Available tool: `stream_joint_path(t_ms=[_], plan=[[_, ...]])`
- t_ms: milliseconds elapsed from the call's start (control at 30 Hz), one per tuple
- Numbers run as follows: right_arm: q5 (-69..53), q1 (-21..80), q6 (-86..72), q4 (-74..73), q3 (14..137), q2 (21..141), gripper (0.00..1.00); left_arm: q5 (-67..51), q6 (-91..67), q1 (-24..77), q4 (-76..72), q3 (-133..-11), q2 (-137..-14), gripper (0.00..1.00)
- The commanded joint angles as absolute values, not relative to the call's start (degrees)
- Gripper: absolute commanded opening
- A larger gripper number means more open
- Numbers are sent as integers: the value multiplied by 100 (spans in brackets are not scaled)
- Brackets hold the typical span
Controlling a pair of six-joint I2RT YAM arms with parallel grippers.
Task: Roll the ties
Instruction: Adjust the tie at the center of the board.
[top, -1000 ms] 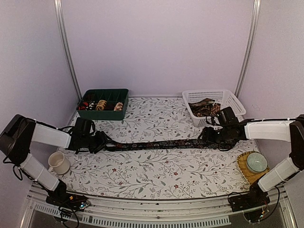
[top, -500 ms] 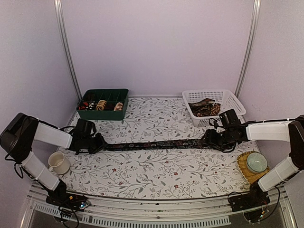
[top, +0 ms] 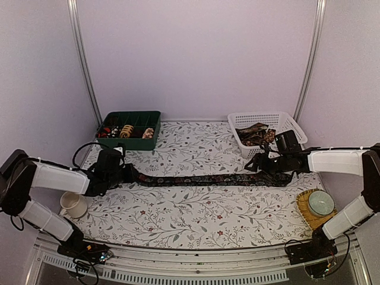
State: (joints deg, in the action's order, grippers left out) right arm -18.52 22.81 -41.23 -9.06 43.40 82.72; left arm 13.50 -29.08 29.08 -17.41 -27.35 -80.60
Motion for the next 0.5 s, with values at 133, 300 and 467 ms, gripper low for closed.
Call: stream_joint_path(t_ms=[133,300,467], plan=[[-2019,2251,-4518,-538,4598,8737,72,2788,-2210,3289,-1960,-2618,-8385,9],[-2001,2292,-4659,-419,4807,8856,72,3075,-2563,3312,-1374,-2832,-8478,19],[-1833,2437,-4559,-602,5111,8950,72,3129,-2922,3313,-892,-2876,-8259,38]])
